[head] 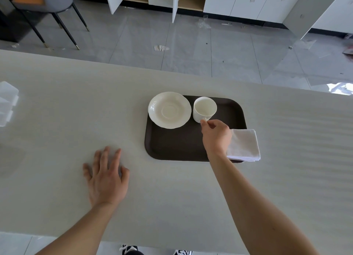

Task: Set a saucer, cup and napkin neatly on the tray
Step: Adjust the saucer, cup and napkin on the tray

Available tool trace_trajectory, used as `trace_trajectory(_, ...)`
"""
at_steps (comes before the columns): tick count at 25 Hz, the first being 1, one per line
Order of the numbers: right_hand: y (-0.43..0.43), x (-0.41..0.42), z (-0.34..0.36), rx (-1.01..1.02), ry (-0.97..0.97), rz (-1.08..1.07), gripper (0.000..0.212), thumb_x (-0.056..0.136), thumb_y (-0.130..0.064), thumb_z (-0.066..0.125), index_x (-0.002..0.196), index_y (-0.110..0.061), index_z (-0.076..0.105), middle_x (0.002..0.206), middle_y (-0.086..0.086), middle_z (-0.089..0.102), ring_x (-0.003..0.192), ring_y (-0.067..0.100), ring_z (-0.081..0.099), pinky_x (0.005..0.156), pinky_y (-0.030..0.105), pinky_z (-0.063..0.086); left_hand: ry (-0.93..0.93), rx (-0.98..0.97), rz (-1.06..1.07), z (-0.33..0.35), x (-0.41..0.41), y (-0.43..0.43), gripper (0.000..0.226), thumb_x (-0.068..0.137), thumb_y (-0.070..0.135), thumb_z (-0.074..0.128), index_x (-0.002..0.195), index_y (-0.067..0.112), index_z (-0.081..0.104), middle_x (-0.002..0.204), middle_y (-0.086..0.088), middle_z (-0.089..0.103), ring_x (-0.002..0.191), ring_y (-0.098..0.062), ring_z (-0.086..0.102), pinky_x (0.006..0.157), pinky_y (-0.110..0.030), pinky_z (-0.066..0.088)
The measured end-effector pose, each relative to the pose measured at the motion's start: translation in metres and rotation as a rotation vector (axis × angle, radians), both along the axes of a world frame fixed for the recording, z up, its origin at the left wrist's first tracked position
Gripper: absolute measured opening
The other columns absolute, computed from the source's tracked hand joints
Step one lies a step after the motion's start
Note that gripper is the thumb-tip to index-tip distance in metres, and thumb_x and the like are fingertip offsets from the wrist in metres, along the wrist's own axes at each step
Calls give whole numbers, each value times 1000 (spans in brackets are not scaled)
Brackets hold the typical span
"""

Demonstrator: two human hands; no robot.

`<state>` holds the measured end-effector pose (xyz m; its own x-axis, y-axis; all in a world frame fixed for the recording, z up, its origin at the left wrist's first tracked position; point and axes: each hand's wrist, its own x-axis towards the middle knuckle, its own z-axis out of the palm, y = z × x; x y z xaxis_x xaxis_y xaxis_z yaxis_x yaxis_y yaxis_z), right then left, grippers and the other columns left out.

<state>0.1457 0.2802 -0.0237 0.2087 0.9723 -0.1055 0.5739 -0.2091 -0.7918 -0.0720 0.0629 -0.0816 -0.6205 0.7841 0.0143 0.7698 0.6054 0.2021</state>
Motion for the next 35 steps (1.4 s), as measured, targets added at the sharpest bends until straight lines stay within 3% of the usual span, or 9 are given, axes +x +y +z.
trace_trajectory(13,0,6,-3,12,24,1,25,86,-37,68,70,-17,70,66,-4,69,65,14,63,54,22,41,3,10,-1,1,1,0,60,85,33,39,142,21,52,155,-14,42,148,-36,29,119,-63,14)
trace_trajectory(18,2,7,-5,18,21,26,25,86,-40,68,74,-18,72,68,-5,70,67,12,64,58,24,46,3,8,1,2,1,0,60,85,34,39,143,21,52,156,-14,41,148,-35,29,119,-62,13)
trace_trajectory(24,3,8,-7,6,24,31,24,84,-43,67,76,-21,71,69,-8,71,69,9,65,56,20,42,4,1,-2,1,1,1,60,85,33,40,144,22,51,156,-13,41,149,-35,28,119,-62,13)
trace_trajectory(27,3,9,-8,-12,53,33,22,84,-44,68,77,-24,69,70,-9,71,70,9,67,61,23,50,12,-3,-4,-1,0,0,60,85,33,41,143,22,51,156,-13,41,148,-35,28,119,-63,13)
trace_trajectory(31,1,13,-7,-29,160,56,22,83,-43,72,92,-24,65,75,-13,70,74,11,71,68,26,54,13,5,-4,-2,-1,1,60,85,34,40,143,22,51,156,-14,41,148,-35,29,119,-63,14)
trace_trajectory(35,-5,35,0,14,152,90,22,83,-42,73,95,-27,63,71,-16,68,65,5,71,66,25,55,17,17,-2,-3,0,0,60,84,34,40,142,22,52,155,-13,42,148,-35,29,118,-63,14)
